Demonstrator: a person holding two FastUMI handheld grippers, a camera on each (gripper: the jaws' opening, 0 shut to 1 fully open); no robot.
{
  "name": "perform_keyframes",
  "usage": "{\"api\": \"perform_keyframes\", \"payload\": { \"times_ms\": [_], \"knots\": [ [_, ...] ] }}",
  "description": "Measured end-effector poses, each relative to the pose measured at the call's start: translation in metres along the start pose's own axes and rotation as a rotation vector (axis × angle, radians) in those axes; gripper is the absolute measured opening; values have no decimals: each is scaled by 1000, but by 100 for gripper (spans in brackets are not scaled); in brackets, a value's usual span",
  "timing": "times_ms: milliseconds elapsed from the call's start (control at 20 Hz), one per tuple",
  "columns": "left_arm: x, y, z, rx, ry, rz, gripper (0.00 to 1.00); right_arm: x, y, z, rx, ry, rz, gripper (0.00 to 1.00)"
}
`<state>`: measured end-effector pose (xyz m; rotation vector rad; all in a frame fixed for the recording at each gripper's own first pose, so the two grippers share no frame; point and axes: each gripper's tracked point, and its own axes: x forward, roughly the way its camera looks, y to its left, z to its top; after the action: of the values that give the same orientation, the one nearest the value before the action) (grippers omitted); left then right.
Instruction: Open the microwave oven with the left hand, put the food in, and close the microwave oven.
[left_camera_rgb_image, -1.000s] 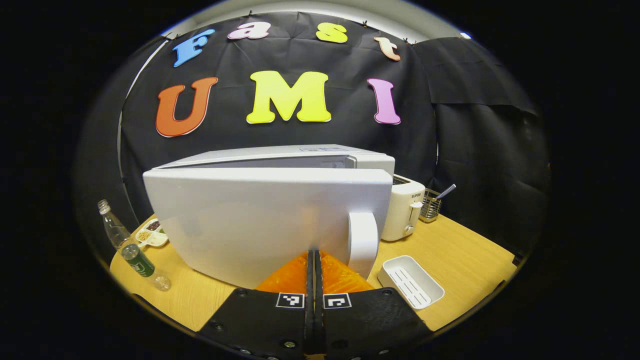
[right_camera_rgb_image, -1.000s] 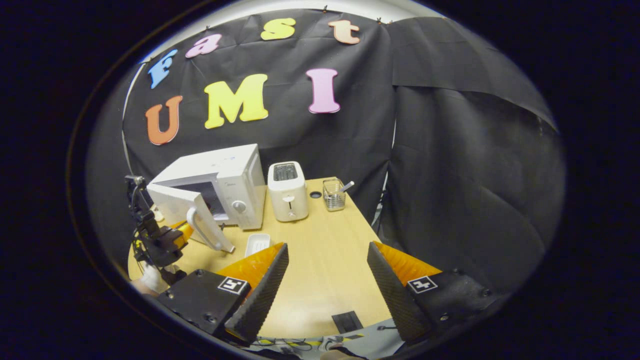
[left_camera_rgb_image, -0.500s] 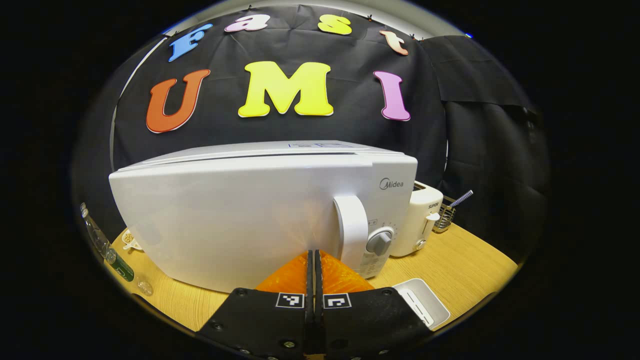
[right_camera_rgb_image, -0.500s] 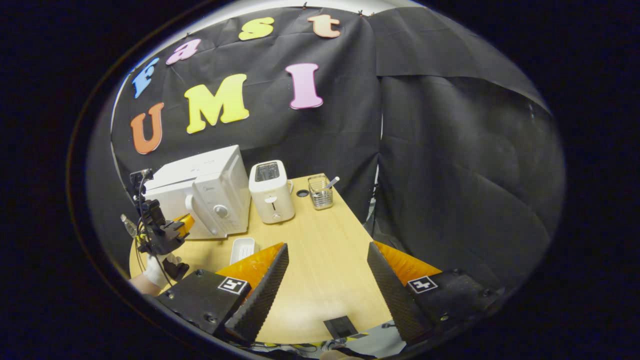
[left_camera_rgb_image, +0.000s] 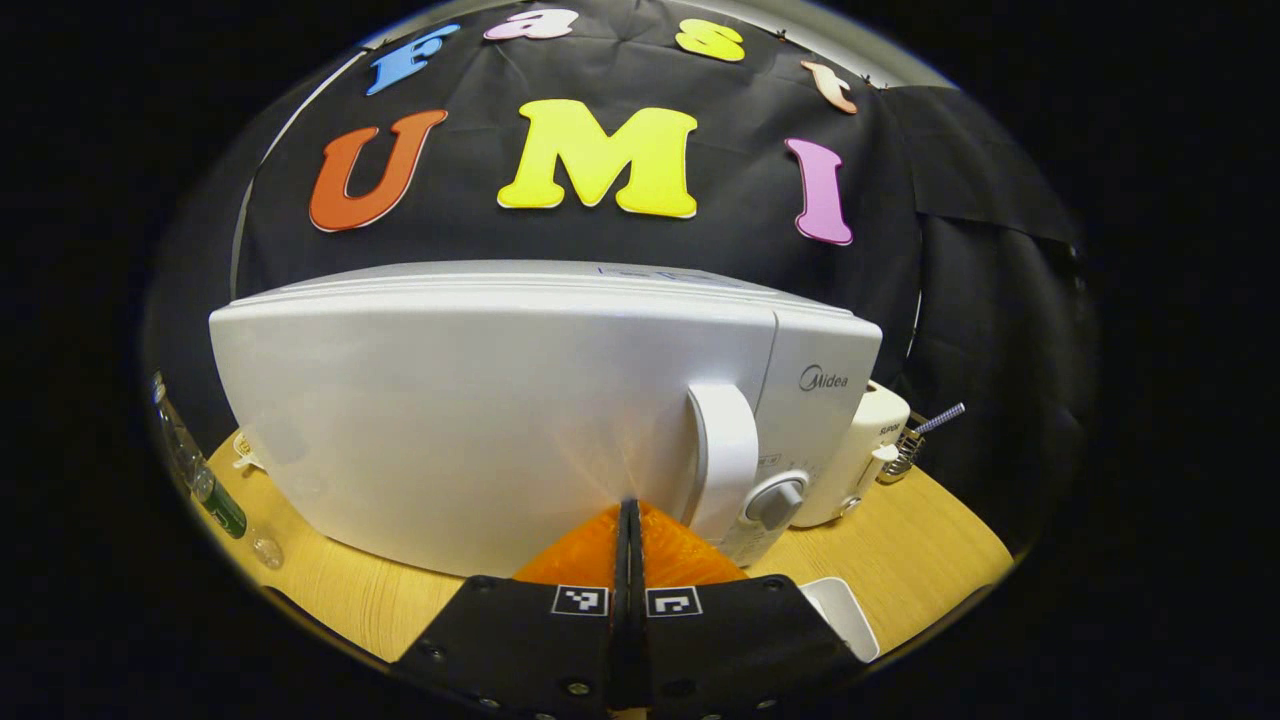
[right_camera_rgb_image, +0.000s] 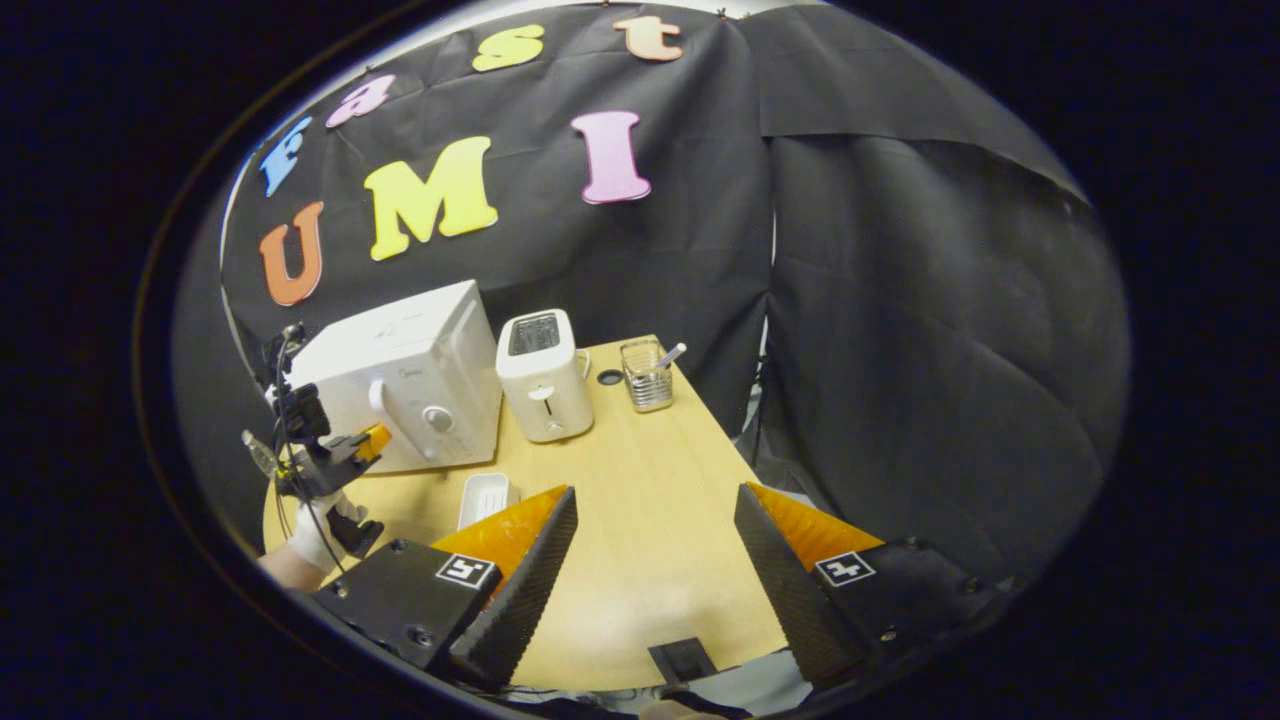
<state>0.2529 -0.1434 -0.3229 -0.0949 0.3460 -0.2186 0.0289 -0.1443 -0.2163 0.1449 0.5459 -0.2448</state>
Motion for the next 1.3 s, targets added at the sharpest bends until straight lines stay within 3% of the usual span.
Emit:
{"api": "perform_keyframes", "payload": {
  "times_ms": [50,100,350,400,450,500,550,600,900,1200,1250,1300],
  "knots": [
    [0,1,-2,3,8,2,0,1,3,1,-9,2,7,91],
    [0,1,-3,4,12,3,0,2,4,2,-14,1,11,100],
    [-29,25,0,4,16,83,0,6,12,5,-21,0,26,100],
    [-40,33,3,3,4,107,0,7,13,6,-22,-2,26,91],
    [-51,36,5,3,-9,99,0,9,14,6,-27,-4,27,100],
    [-52,36,4,-2,-7,76,32,11,15,4,-33,1,25,100],
    [-65,40,2,4,-4,85,64,12,17,2,-37,3,25,91],
    [-70,49,5,22,-22,114,96,13,19,1,-39,6,27,100],
    [-110,71,22,65,-62,162,93,4,38,-5,-61,4,46,100],
    [-175,54,72,96,-154,138,93,-26,77,18,-100,-81,110,100],
    [-188,52,82,100,-170,139,92,-33,83,25,-104,-106,121,91],
    [-202,51,91,101,-181,141,93,-39,91,32,-107,-133,135,100]
  ]
}}
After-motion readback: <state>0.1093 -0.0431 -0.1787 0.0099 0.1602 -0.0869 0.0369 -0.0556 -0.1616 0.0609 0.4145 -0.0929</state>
